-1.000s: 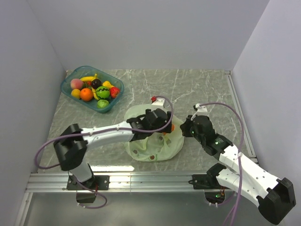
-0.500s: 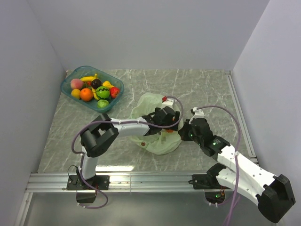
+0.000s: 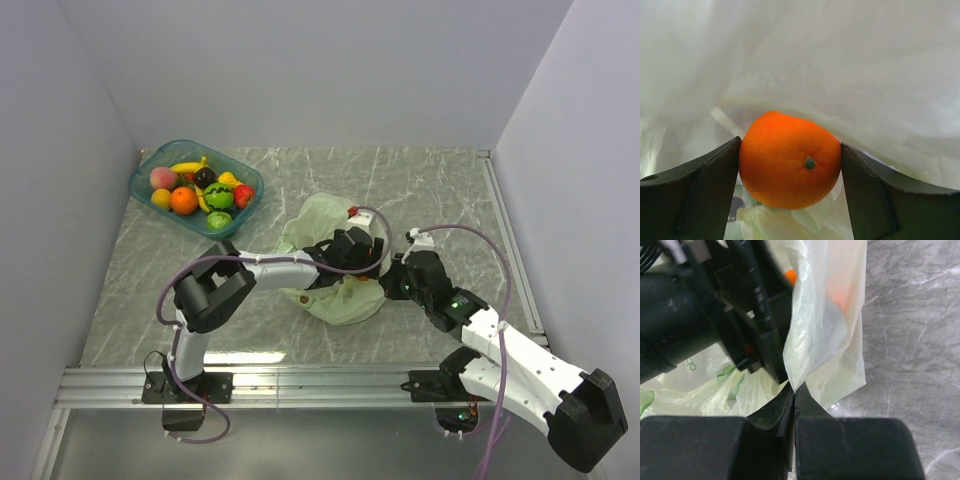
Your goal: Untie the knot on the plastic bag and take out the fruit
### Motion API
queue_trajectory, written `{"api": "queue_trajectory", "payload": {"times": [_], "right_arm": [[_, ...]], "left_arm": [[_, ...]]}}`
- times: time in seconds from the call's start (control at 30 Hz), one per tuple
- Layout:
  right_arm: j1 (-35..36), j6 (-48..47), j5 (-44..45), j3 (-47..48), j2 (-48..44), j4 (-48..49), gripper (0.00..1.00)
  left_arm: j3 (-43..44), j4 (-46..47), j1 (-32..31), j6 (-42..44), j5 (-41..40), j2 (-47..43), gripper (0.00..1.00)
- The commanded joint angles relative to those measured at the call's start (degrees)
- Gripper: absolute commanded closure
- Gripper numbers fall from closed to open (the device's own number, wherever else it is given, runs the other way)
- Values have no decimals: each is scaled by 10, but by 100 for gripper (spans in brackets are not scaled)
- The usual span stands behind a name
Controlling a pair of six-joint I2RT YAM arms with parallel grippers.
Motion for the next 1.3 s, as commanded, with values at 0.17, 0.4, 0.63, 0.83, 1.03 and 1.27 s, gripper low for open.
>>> {"api": "queue_trajectory", "payload": {"times": [0.17,0.4,0.63,0.83,1.03,1.27], "right_arm": [[-2,-11,59,28,-12,-14,100],[-2,-13,88,42,-7,-29,100],[-2,-17,95,50,9,-43,100],[-2,-18,109,47,-3,-47,100],[-2,-17,116,49,-14,-52,100],[-2,-18,118,43,-37,-53,100]], "left_arm": [[-107,13,-1,30,27,-146,99],[-148,-12,-1,61,90,-272,100],[-116,-53,21,105,165,-380,99],[-67,-141,174,70,36,-428,100],[-42,-168,384,-9,-27,-373,99],[14,-114,553,-45,7,-230,88]]}}
